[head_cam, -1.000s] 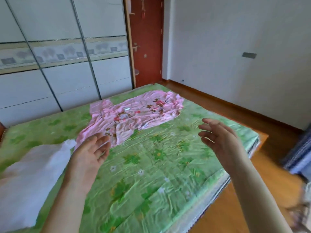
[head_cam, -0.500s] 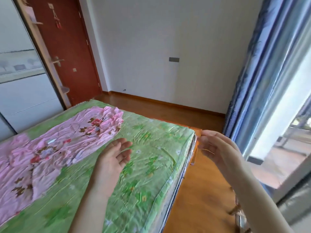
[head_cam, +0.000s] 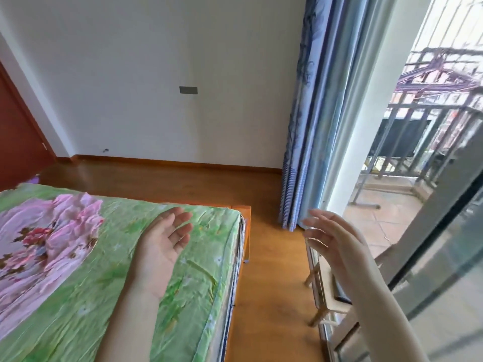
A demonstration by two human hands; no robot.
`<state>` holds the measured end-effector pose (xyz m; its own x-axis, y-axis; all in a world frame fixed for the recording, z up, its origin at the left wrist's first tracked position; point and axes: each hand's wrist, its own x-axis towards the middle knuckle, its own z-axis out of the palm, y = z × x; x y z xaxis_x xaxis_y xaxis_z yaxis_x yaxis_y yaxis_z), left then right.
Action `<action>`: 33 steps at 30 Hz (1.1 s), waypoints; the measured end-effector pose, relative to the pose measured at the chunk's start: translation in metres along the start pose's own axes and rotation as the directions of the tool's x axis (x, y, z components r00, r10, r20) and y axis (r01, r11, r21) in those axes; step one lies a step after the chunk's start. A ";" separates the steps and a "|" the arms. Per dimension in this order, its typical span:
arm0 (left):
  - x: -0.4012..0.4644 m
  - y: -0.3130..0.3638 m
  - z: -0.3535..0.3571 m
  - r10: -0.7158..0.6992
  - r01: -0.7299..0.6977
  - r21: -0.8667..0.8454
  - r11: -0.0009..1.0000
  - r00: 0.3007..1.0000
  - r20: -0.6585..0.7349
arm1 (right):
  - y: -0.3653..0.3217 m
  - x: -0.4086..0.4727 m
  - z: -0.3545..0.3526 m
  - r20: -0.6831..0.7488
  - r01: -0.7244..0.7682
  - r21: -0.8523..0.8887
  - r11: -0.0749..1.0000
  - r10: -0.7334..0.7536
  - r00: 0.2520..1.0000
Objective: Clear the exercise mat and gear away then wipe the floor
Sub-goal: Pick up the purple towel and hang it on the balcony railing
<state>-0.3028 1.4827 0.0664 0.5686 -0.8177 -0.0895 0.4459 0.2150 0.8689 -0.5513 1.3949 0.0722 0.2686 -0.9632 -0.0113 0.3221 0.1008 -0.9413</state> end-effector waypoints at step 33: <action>0.425 -0.113 0.188 -0.187 0.157 0.212 0.965 0.974 0.130 | 0.012 0.443 -0.068 -0.155 0.035 -0.023 0.999 -0.039 0.987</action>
<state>-0.2413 1.0112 0.0219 0.3809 -0.9056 -0.1865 0.3727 -0.0342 0.9273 -0.4899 0.9530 0.0329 0.1124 -0.9933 -0.0270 0.3109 0.0610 -0.9485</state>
